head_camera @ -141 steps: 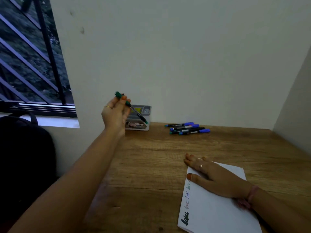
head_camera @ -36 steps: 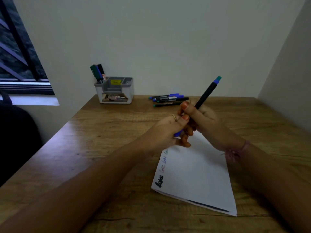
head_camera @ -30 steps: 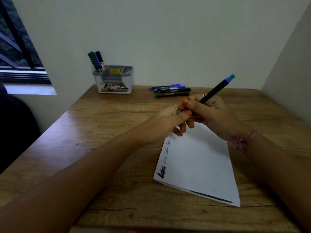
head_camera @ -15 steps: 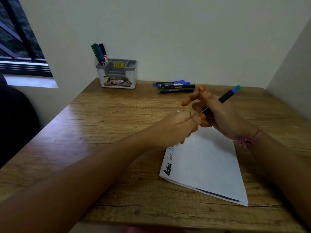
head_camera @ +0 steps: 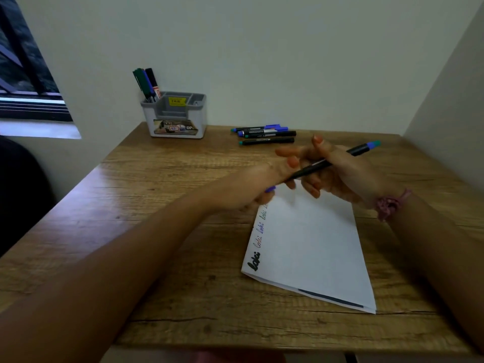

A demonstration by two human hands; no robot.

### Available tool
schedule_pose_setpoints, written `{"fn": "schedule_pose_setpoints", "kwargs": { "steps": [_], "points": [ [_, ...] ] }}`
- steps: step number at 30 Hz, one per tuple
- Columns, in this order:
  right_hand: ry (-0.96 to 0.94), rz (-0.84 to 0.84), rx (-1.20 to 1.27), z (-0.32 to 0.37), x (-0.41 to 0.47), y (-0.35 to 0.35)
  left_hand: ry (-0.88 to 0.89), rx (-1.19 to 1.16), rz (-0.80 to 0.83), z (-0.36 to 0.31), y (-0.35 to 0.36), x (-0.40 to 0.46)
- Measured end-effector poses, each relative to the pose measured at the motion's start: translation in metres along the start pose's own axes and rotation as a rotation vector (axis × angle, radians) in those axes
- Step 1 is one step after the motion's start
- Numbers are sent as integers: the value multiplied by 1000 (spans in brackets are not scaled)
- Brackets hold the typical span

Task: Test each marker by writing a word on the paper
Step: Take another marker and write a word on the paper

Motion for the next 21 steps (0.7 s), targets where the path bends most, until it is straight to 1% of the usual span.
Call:
{"fn": "schedule_pose_setpoints", "kwargs": {
  "steps": [2,4,5,6,7,9,11,14,16,18,19,21],
  "points": [
    [-22,-104,80,-1,0,-16,-62,-37,-63,15,-25,-1],
    [-6,-146,109,-7,0,-27,-57,-111,-165,27,-48,0],
    [9,-149,99,-11,0,-29,-48,-85,-200,32,-53,1],
    [21,-152,85,-16,0,-29,-38,3,-217,35,-56,3],
    [33,-158,68,-20,1,-29,-37,143,-197,38,-54,5],
    [42,-161,37,-27,4,-27,-73,435,-47,46,-42,10],
    [17,-135,2,-27,7,-22,-126,599,60,51,-35,11],
    [-8,-88,-152,-24,11,-13,-128,657,105,53,-33,14],
    [52,-14,-240,-27,18,-5,-122,659,116,58,-34,16],
    [135,91,-260,-31,26,4,-95,606,117,59,-34,17],
    [151,117,-265,-33,29,7,-83,587,99,58,-35,16],
    [127,92,-264,-34,37,8,-73,599,58,54,-39,18]
  ]
}}
Point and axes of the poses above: each hand's wrist, its own x-axis towards the middle knuckle, its own y-axis out of the palm, z = x × y, the point moved 8 cm from there along x, towards the middle knuckle
